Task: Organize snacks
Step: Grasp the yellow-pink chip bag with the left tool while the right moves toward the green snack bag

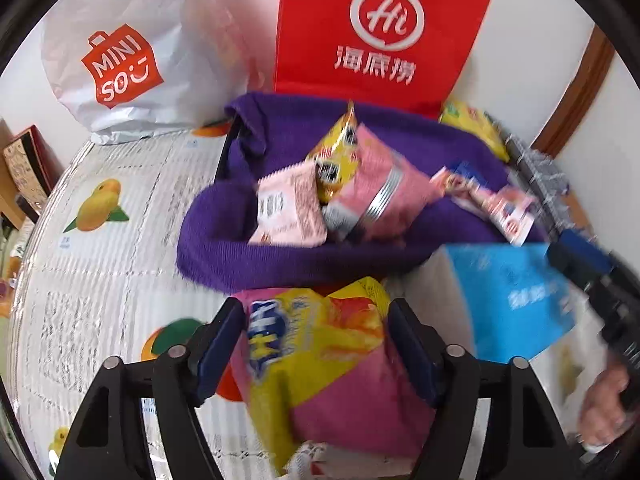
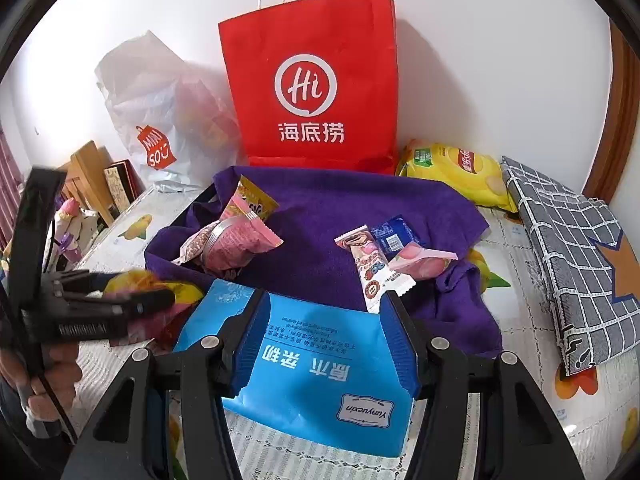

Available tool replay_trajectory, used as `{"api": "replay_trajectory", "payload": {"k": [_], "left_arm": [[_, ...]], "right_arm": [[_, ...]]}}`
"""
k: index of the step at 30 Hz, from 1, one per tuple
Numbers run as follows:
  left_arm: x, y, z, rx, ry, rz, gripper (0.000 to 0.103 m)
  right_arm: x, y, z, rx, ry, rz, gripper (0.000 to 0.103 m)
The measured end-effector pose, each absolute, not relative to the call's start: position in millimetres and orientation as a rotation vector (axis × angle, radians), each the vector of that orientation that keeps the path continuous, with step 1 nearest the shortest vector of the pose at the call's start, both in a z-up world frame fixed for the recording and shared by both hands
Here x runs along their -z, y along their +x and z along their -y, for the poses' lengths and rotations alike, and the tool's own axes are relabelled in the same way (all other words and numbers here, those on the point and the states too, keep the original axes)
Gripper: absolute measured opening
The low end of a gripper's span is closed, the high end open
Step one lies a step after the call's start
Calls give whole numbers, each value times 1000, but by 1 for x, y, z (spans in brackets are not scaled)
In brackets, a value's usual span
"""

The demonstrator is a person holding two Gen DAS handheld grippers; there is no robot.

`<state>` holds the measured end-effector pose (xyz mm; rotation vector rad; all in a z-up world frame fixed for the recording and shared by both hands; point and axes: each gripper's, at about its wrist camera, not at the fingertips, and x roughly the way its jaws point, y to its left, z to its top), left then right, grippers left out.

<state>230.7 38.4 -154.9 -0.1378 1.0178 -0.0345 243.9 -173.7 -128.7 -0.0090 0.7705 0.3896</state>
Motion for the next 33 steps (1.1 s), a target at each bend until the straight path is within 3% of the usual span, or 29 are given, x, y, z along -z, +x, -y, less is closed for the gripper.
{"api": "replay_trajectory", "payload": {"k": [12, 19, 27, 33], "left_arm": [[176, 217, -33, 7, -46, -1060, 85], [168, 211, -31, 20, -37, -1015, 63], [154, 207, -45, 0, -80, -964, 61], [147, 205, -57, -4, -140, -943, 61]], "right_arm": [[129, 236, 167, -407, -40, -749, 57], [129, 226, 156, -440, -70, -737, 57], [124, 200, 144, -501, -75, -697, 51], [122, 180, 150, -536, 36, -789, 51]]}}
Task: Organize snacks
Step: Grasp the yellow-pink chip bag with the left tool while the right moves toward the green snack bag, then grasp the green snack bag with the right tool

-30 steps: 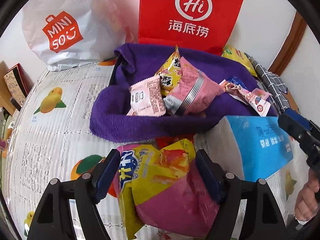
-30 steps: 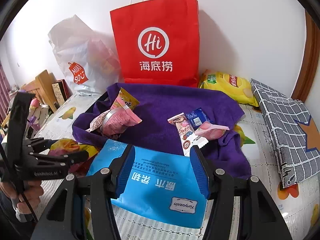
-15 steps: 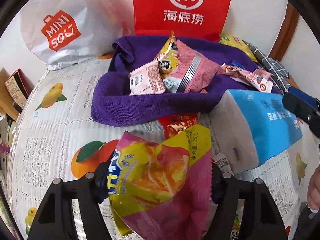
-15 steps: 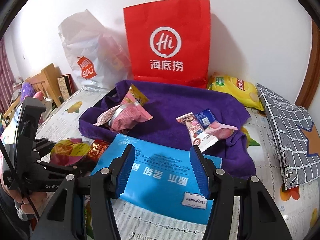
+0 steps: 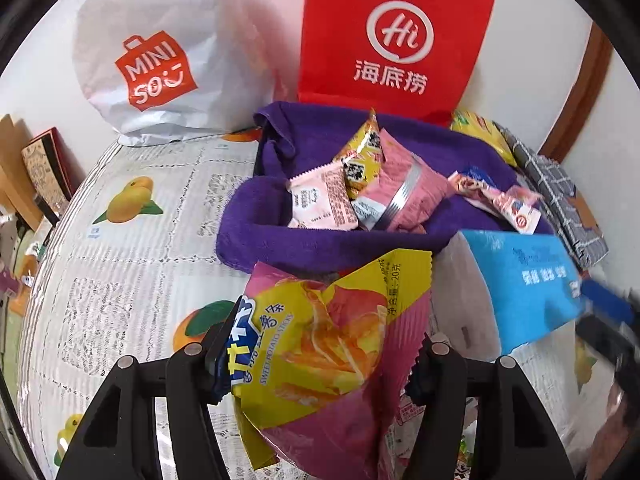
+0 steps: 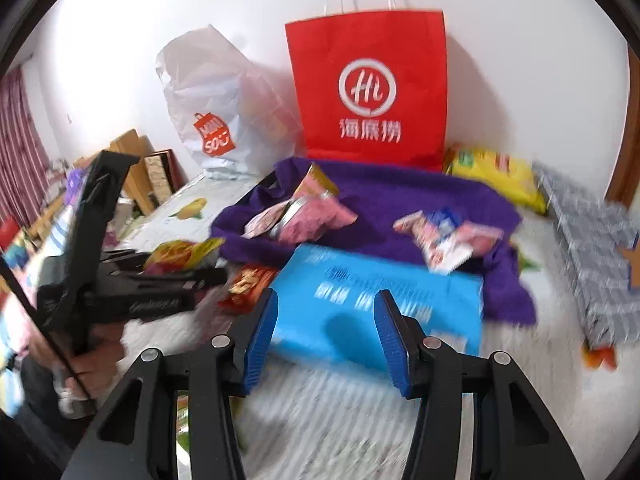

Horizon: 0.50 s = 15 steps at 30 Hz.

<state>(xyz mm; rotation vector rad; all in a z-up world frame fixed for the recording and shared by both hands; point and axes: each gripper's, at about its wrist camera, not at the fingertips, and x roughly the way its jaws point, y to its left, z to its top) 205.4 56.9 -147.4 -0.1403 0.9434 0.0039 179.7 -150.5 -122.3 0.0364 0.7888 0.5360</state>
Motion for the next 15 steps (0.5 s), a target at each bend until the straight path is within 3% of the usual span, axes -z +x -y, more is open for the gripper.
{"api": "replay_trajectory", "payload": {"k": [15], "left_arm": [[127, 194, -72, 16, -209, -857, 61]], "right_arm": [[150, 106, 96, -532, -11, -884, 55]]}}
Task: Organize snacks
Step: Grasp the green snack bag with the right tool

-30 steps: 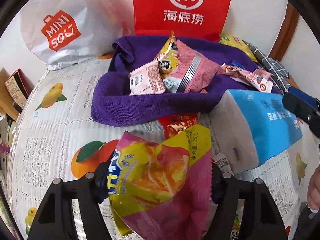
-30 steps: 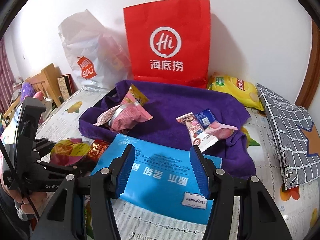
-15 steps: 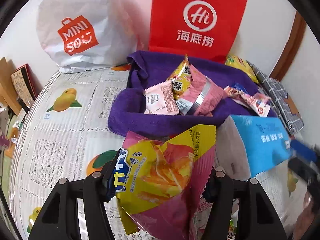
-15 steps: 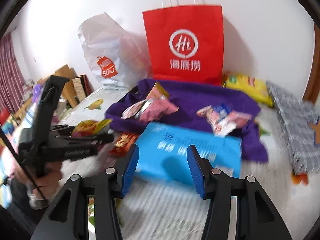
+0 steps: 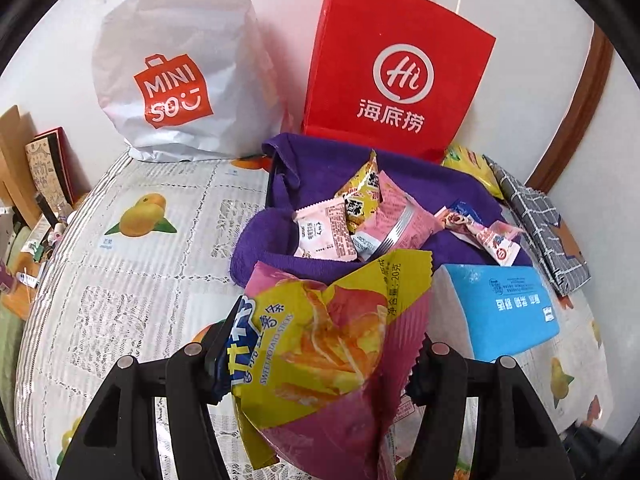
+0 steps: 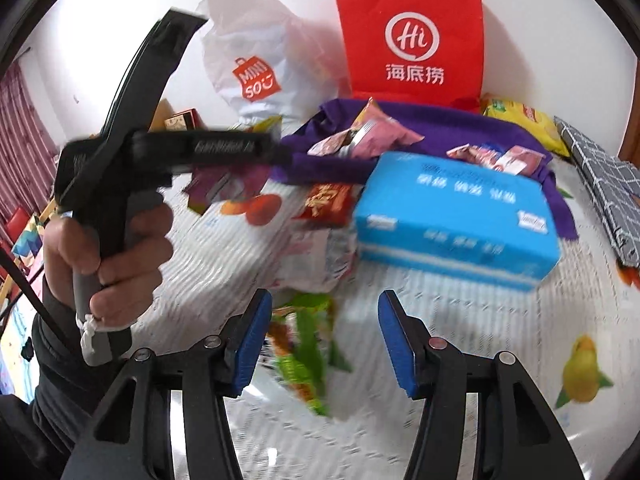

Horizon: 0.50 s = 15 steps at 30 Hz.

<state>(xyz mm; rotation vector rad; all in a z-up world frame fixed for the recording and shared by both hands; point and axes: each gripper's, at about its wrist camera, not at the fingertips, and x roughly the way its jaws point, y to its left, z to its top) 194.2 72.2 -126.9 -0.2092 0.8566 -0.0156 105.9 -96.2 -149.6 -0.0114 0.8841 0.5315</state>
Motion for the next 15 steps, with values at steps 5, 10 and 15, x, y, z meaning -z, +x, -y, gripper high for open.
{"api": "replay_trajectory", "payload": {"k": [5, 10, 15], "left_arm": [[126, 193, -78, 15, -228, -850, 61], [127, 194, -78, 4, -225, -852, 61], [127, 194, -76, 6, -219, -849, 61]], "right_arm": [[162, 98, 77, -455, -78, -904, 56], [174, 98, 73, -418, -79, -911, 60], [177, 101, 75, -407, -64, -913, 64]]}}
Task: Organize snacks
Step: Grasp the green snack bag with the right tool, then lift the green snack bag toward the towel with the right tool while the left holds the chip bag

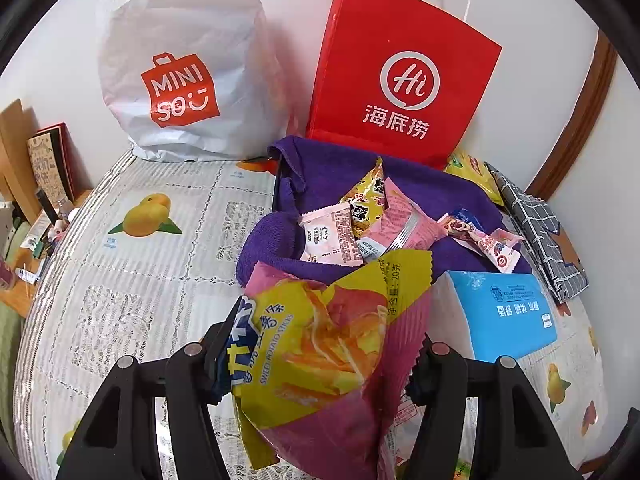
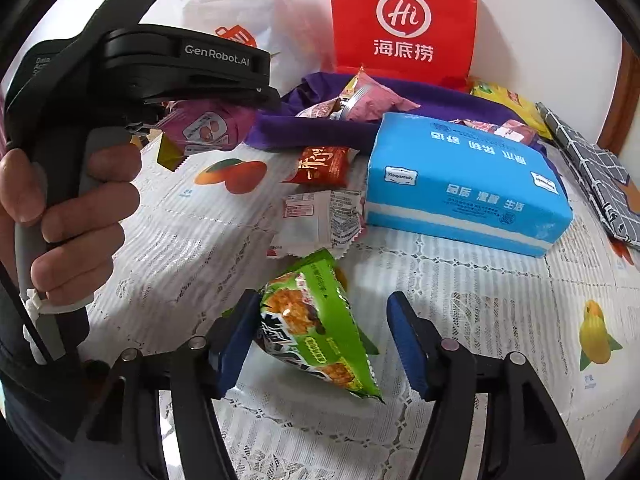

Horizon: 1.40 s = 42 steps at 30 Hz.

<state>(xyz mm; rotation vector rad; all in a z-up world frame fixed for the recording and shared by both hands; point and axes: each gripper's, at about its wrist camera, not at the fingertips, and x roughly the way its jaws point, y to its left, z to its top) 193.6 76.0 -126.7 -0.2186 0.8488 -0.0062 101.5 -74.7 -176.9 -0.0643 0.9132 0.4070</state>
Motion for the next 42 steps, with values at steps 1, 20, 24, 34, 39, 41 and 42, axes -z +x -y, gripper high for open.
{"api": "replay_trajectory", "payload": {"k": [1, 20, 24, 34, 39, 41, 42], "left_arm": [[127, 194, -75, 6, -215, -849, 61], [135, 199, -79, -30, -211, -868, 61], [134, 199, -76, -37, -193, -862, 61], [127, 194, -74, -29, -186, -830, 61], [126, 193, -72, -27, -180, -828, 61], [126, 192, -72, -25, -181, -825, 61], [126, 192, -72, -26, -181, -825, 61]], "right_arm": [[177, 101, 74, -408, -64, -914, 65], [171, 106, 98, -376, -83, -884, 45], [161, 110, 127, -317, -53, -861, 45], [120, 124, 181, -170, -25, -750, 45], [104, 147, 194, -123, -30, -711, 45], [99, 156, 195, -115, -30, -699, 44], [96, 159, 196, -112, -27, -691, 44]]}}
